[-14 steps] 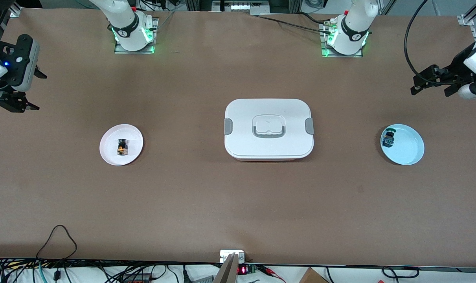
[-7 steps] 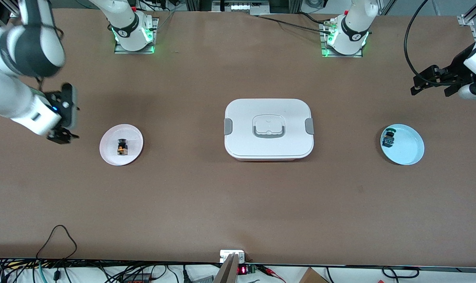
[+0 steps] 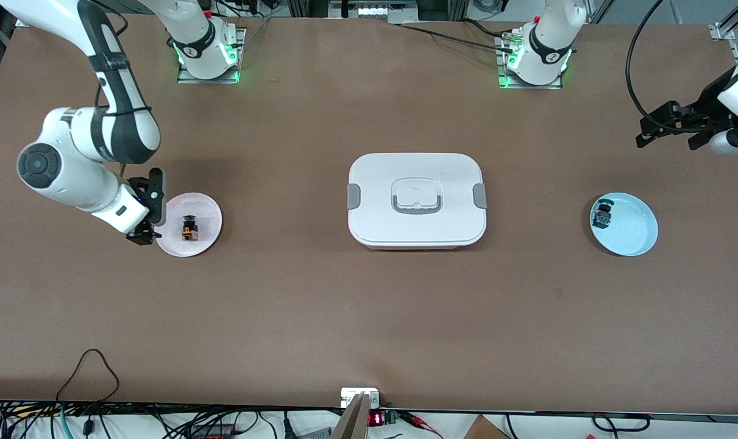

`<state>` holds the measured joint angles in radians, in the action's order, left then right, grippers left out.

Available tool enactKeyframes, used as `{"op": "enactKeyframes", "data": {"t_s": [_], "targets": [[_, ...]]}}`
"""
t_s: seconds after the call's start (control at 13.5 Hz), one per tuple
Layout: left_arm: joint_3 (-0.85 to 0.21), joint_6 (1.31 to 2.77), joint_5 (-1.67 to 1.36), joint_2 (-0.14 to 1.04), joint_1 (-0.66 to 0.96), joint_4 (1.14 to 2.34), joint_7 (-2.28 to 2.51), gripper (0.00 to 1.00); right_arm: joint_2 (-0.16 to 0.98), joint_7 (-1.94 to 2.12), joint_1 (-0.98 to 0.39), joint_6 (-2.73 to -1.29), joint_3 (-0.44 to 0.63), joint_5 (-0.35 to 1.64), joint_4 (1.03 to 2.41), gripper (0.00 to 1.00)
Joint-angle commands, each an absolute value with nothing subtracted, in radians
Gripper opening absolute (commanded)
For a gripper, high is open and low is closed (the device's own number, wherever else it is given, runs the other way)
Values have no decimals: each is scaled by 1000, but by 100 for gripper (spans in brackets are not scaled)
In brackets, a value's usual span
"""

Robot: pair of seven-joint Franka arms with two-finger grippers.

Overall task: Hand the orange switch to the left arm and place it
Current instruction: 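Lower the right gripper onto the orange switch and close it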

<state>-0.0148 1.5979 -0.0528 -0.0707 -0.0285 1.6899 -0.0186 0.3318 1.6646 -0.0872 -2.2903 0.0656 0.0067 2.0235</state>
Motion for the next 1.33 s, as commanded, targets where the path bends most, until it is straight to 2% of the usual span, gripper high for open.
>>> {"op": "enactKeyframes", "data": {"t_s": [0.0,0.44,1.19,1.26], "targets": [[-21,1588,-34,-69,-32,1675,-29,100,386,1719,-84,-2376,57,26,2035,100],[-21,1588,-34,-67,-32,1675,-31,100,414,1720,-84,-2557,28,35,2128,100],[-14,1589,-32,-66,-32,1675,-34,100,454,1720,-83,-2606,25,48,2137,100],[-14,1589,-32,-66,-32,1675,-34,100,454,1721,-83,-2617,25,46,2146,87]]}}
